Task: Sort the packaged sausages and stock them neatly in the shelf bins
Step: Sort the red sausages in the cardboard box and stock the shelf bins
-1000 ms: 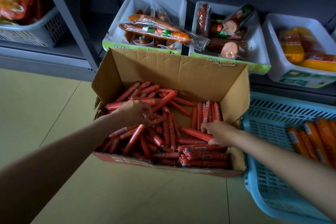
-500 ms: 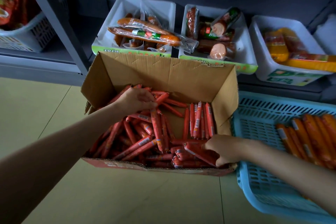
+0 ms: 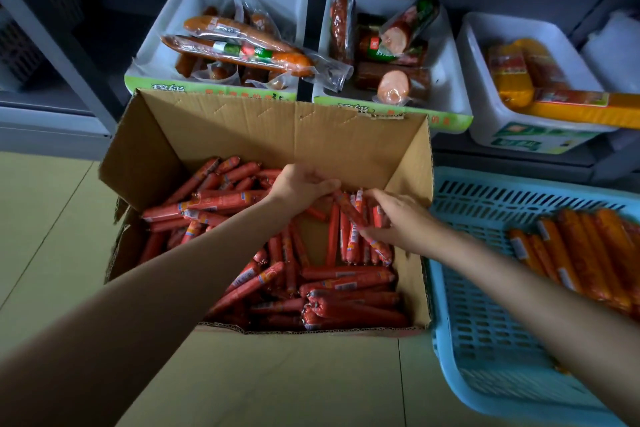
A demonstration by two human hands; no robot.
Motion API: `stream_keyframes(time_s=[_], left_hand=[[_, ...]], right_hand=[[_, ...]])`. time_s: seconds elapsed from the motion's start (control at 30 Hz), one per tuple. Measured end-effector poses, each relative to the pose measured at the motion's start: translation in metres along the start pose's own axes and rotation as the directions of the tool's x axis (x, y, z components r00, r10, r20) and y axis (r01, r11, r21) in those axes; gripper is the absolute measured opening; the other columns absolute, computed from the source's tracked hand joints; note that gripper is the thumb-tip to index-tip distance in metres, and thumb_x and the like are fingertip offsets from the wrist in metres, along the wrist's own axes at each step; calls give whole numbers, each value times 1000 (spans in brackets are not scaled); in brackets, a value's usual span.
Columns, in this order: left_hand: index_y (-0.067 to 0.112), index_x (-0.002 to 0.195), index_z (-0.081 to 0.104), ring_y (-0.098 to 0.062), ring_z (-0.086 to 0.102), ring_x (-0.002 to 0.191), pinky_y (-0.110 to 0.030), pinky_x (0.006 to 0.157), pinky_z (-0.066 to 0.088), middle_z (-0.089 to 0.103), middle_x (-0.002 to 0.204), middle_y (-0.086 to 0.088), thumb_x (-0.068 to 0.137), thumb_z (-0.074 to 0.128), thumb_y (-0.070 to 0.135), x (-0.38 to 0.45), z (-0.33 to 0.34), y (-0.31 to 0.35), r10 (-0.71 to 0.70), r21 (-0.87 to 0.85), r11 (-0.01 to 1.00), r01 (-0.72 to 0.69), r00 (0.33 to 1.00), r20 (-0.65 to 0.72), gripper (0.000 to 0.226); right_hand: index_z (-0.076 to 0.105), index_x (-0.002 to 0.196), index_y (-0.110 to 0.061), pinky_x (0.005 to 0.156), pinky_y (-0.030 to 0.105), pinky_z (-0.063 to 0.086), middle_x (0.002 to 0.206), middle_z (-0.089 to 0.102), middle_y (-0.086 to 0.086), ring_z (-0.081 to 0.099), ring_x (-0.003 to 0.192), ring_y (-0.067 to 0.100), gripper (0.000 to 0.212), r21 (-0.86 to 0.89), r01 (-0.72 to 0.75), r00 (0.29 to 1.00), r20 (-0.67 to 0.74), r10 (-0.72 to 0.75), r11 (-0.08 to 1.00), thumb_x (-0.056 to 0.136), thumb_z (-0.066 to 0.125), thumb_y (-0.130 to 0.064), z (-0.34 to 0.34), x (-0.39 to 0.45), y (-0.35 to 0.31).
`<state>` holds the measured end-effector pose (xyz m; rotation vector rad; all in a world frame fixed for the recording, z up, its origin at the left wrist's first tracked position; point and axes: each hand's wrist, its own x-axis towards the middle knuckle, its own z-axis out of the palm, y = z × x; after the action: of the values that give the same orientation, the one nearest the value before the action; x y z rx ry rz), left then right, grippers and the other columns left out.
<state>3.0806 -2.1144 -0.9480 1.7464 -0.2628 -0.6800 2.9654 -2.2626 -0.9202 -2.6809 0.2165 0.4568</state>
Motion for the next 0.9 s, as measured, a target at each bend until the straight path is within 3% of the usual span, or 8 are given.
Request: stream_keyframes(time_s=[0.13,0.23,0.33,0.43,0.5,0.67,0.77,0.9], left_hand=[[9,72,59,-17,63,68,-27,73,56,65,74,-7,86,62,0,5,16,5,-35,-128,991,31,999,-26,17],[4,88,66,-16,60,81,-8,73,46,65,84,-5,85,62,3,4,-1,0,128,318,943,-97,989,-78,5],[6,102,69,-17,61,94,-13,74,38,68,100,-7,84,63,7,-6,-29,-5,140,678,710,-191,982,130,19],[7,106,67,-18,63,99,-14,73,37,68,105,-6,85,62,9,-23,-56,-17,-31,806,533,-257,946,322,21],[9,105,67,-11,63,93,-14,71,40,69,104,-2,86,63,13,-35,-74,-25,-173,831,478,-283,898,405,20],[12,107,66,-9,59,91,-19,77,42,66,108,-2,87,63,19,-60,-114,-36,-266,872,364,-327,861,434,22],[16,115,61,-13,55,106,-19,87,39,59,117,0,87,63,25,-71,-130,-40,-225,891,268,-366,876,428,30],[23,132,45,-14,43,124,-27,103,35,44,135,4,89,59,33,-81,-131,-39,-249,891,88,-445,856,453,46]], right_hand=[[48,93,-16,67,28,33,92,55,3,57,95,25,15,53,-52,995,-87,56,997,90,61,-24,18,23,2],[50,91,-15,67,29,43,94,60,6,60,86,21,11,138,-155,973,-148,175,978,91,59,-20,25,34,1],[51,119,-7,80,35,48,116,58,14,60,102,29,24,-33,-256,959,-136,249,966,95,51,-10,27,40,-3],[52,116,-6,85,36,44,118,51,14,54,109,33,26,-249,-140,987,-118,113,958,93,42,0,33,48,-7],[56,113,-9,89,34,38,114,52,10,53,109,31,23,-222,-14,996,-84,-5,975,91,51,-6,33,52,-18],[56,120,-10,70,25,50,103,59,6,66,80,19,45,377,22,901,394,-182,926,80,74,-21,54,46,-80],[53,123,-4,54,17,52,96,54,7,56,58,6,46,517,-32,889,406,-212,855,82,72,-9,77,42,-104],[52,130,-20,80,19,38,110,36,-2,48,88,9,52,144,277,876,368,-312,950,83,71,-29,82,34,-112]])
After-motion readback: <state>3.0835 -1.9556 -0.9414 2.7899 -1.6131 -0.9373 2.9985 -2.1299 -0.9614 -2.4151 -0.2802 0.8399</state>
